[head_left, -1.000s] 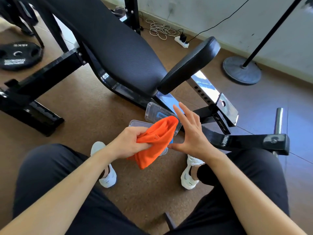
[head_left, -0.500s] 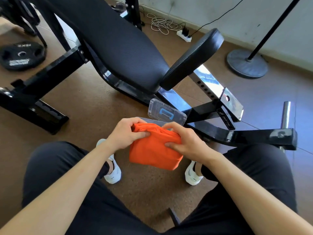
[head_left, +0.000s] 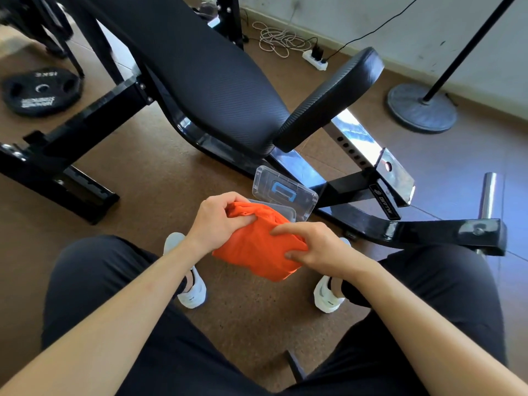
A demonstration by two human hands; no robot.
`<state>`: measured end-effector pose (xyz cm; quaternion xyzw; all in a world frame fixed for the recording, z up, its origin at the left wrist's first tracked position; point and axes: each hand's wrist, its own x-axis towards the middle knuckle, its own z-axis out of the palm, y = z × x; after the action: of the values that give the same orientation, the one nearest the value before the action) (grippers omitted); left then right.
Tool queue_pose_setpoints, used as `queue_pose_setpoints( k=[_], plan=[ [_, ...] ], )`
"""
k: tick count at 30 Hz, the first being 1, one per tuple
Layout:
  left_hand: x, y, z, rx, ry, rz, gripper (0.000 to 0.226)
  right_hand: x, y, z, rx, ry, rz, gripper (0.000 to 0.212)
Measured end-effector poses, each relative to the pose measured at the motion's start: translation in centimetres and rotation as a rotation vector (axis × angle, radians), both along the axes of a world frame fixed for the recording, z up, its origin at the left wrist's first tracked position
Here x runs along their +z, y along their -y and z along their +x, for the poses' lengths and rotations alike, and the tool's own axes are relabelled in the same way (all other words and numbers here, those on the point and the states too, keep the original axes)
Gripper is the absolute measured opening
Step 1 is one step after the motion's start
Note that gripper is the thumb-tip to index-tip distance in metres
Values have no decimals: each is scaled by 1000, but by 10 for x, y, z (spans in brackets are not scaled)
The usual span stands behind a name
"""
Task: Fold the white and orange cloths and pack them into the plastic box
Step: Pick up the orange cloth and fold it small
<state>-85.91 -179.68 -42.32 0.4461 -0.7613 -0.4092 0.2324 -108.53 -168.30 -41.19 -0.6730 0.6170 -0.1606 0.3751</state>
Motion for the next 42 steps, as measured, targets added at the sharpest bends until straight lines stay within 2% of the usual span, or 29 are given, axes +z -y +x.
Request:
queue_pose_setpoints(
  k=[6, 10, 15, 17, 20, 22, 25, 28, 32, 36, 38, 40, 42],
  plan=[
    [4, -8, -7, 10, -69, 36, 23, -3, 5, 0, -246, 27, -26, 45],
    [8, -22, -17, -27, -109, 87, 22, 0, 7, -5, -364, 163, -21, 44],
    [9, -34, -30, -23, -82, -33, 17, 2, 6, 0, -425, 226, -37, 52],
    [12, -40, -35, -12, -81, -90, 18, 3, 4, 1, -461, 340, -13, 50],
    [13, -46, -40, -51, -75, -191, 23, 7, 4, -1, -534, 676, 100, 40],
    [13, -47, -41, -71, -80, -188, 26, 8, 3, -3, -563, 804, 136, 32],
    [10, -53, -45, -107, -84, -178, 29, 5, 2, -2, -656, 754, 88, 40],
    [6, -58, -48, -167, -124, -156, 35, 2, 3, -1, -745, 708, 16, 38],
    [7, -57, -47, -248, -194, -113, 27, 1, 5, -13, -671, 591, -52, 30],
    [15, -39, -38, -44, -270, -99, 18, 12, 5, -31, -407, 625, -27, 29],
    [15, -25, -32, -56, -241, -30, 33, 17, 4, -33, -312, 645, -6, 27],
    [13, -20, -28, -183, -205, 124, 51, 20, 3, -31, -265, 659, -11, 26],
    [10, -22, -29, -307, -177, 276, 59, 20, 2, -30, -274, 700, -35, 27]
  ],
)
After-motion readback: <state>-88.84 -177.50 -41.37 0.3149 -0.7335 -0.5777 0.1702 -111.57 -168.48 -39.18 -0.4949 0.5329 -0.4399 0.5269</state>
